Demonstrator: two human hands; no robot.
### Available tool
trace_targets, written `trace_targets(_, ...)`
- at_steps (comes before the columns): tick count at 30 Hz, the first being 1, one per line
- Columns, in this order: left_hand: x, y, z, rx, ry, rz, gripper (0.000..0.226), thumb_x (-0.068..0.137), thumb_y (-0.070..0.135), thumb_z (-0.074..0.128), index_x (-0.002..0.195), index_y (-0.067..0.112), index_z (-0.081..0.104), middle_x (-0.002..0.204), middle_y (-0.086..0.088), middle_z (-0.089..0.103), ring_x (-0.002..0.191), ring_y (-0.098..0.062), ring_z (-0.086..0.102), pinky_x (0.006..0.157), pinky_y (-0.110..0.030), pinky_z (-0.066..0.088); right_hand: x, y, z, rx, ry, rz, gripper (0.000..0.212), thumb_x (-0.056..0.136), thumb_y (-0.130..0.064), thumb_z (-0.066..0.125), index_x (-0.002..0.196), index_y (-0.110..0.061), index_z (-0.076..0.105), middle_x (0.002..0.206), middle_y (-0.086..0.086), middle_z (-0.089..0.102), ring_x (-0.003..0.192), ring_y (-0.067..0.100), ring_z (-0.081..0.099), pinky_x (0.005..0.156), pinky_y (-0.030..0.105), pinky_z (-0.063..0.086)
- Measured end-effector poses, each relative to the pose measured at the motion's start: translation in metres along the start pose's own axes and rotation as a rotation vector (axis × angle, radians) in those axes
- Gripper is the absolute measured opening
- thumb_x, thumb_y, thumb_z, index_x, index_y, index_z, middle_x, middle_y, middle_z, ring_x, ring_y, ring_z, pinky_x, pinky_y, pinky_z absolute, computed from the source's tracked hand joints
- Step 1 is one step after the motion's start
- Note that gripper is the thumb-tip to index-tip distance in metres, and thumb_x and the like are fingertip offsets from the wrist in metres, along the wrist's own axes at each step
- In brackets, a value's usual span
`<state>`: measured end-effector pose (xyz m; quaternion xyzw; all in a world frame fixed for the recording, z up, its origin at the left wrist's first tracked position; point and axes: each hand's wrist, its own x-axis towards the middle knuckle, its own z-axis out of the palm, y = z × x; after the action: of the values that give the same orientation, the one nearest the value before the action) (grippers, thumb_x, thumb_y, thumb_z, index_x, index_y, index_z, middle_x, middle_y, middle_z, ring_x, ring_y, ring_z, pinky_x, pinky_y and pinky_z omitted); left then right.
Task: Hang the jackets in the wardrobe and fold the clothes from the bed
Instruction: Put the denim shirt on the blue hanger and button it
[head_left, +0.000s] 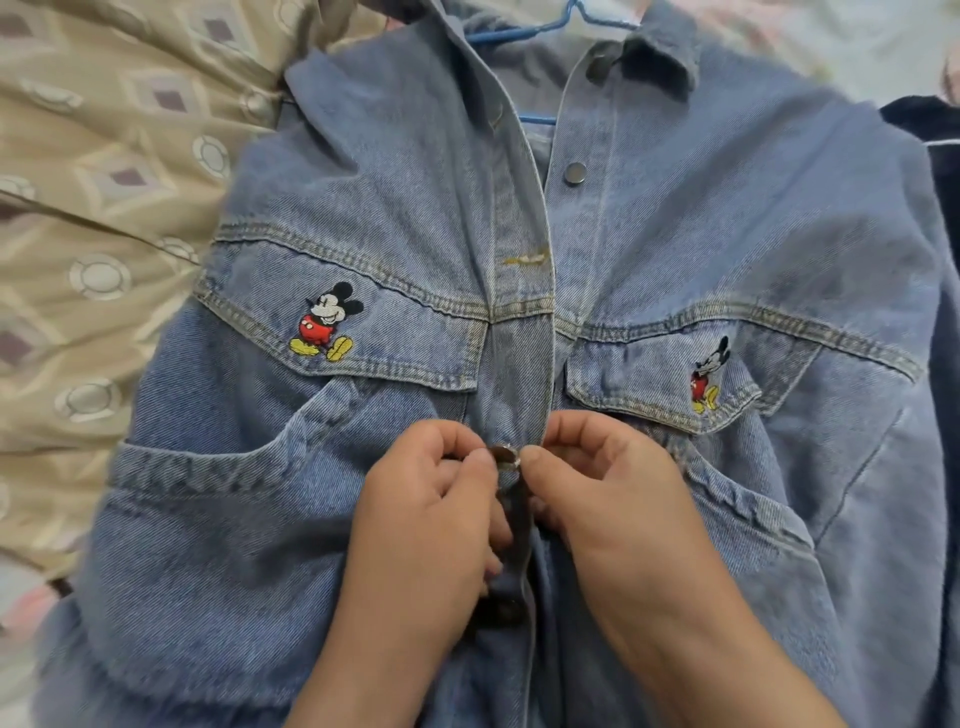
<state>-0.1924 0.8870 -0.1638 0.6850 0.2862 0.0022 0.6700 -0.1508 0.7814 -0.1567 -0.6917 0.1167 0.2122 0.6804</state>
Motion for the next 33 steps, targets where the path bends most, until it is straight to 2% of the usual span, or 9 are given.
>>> trace_targets(3, -0.001, 0.0, 0.001, 0.02, 0.006, 0.016, 0.015, 0.093, 0.013, 0.057, 0.079, 0.019, 0.057, 0.046, -0.004, 0.056, 0.033, -0.011, 0.042, 0.033, -0.019, 0.034, -0.001, -0.001, -0.001, 0.043, -0.061, 0.035, 0.014, 0.081, 0.004, 0.068, 0.085, -0.009, 0.066, 0.072, 0.012, 0.067, 0.066, 0.015, 0.056, 0.064, 0.032, 0.044)
trace_targets(5, -0.001, -0.003, 0.004, 0.064, 0.035, 0.079, 0.01, 0.089, 0.026, 0.061, 0.081, 0.025, 0.056, 0.047, -0.005, 0.055, 0.037, -0.015, 0.043, 0.039, -0.025, 0.038, -0.002, -0.003, 0.0, 0.093, -0.088, 0.055, 0.013, 0.072, -0.006, 0.074, 0.081, -0.009, 0.066, 0.07, 0.014, 0.066, 0.064, 0.016, 0.057, 0.06, 0.03, 0.045)
trace_targets(8, -0.003, -0.006, 0.006, 0.107, 0.051, 0.135, 0.009, 0.077, 0.035, 0.057, 0.085, 0.031, 0.055, 0.05, -0.007, 0.057, 0.043, -0.016, 0.047, 0.048, -0.032, 0.043, -0.001, -0.001, 0.0, 0.143, -0.045, 0.079, 0.017, 0.076, -0.004, 0.077, 0.086, -0.004, 0.063, 0.08, 0.027, 0.062, 0.074, 0.029, 0.056, 0.071, 0.043, 0.044)
trace_targets(11, -0.004, -0.006, 0.006, 0.114, 0.048, 0.133, 0.01, 0.076, 0.034, 0.058, 0.085, 0.032, 0.055, 0.051, -0.008, 0.059, 0.045, -0.016, 0.049, 0.049, -0.033, 0.043, 0.001, 0.001, 0.0, 0.207, -0.008, 0.136, 0.011, 0.084, 0.002, 0.068, 0.085, -0.006, 0.06, 0.079, 0.02, 0.057, 0.075, 0.031, 0.052, 0.066, 0.044, 0.043)
trace_targets(16, -0.004, -0.006, 0.006, 0.149, 0.039, 0.153, 0.013, 0.075, 0.033, 0.059, 0.087, 0.034, 0.055, 0.052, -0.008, 0.06, 0.047, -0.018, 0.053, 0.051, -0.036, 0.045, 0.002, -0.002, 0.0, 0.257, -0.002, 0.199, 0.016, 0.083, 0.002, 0.066, 0.078, -0.01, 0.057, 0.073, 0.015, 0.056, 0.061, 0.023, 0.054, 0.05, 0.029, 0.046)
trace_targets(21, -0.004, -0.008, 0.004, 0.232, 0.035, 0.196, 0.014, 0.076, 0.033, 0.056, 0.09, 0.037, 0.054, 0.053, -0.005, 0.06, 0.046, -0.014, 0.052, 0.052, -0.033, 0.046, 0.004, -0.004, 0.001, 0.272, 0.023, 0.22, 0.022, 0.079, 0.003, 0.067, 0.07, -0.015, 0.057, 0.066, 0.009, 0.061, 0.055, 0.018, 0.053, 0.051, 0.029, 0.043)
trace_targets(26, -0.003, -0.012, 0.005, 0.253, 0.065, 0.197, 0.017, 0.074, 0.035, 0.055, 0.091, 0.039, 0.054, 0.052, -0.009, 0.057, 0.045, -0.018, 0.051, 0.05, -0.028, 0.044, 0.003, -0.005, -0.002, 0.215, 0.037, 0.224, 0.026, 0.082, 0.001, 0.066, 0.063, -0.018, 0.065, 0.064, 0.01, 0.057, 0.06, 0.022, 0.05, 0.058, 0.035, 0.043)
trace_targets(31, 0.0, -0.002, 0.007, 0.242, 0.093, 0.113, 0.031, 0.084, 0.016, 0.065, 0.086, 0.047, 0.06, 0.051, -0.013, 0.055, 0.047, -0.025, 0.053, 0.056, -0.026, 0.046, 0.002, -0.037, -0.017, 0.017, 0.051, 0.229, 0.033, 0.09, 0.005, 0.059, 0.059, -0.006, 0.062, 0.056, 0.013, 0.065, 0.045, 0.02, 0.054, 0.043, 0.03, 0.049)
trace_targets(33, 0.001, 0.017, 0.005, 0.252, 0.139, 0.124, 0.023, 0.083, 0.03, 0.062, 0.086, 0.052, 0.061, 0.049, -0.003, 0.058, 0.047, -0.017, 0.056, 0.053, -0.017, 0.045, -0.003, -0.065, -0.03, -0.123, -0.035, 0.209, 0.027, 0.088, -0.007, 0.062, 0.061, -0.004, 0.064, 0.059, 0.011, 0.07, 0.044, 0.018, 0.058, 0.04, 0.025, 0.044)
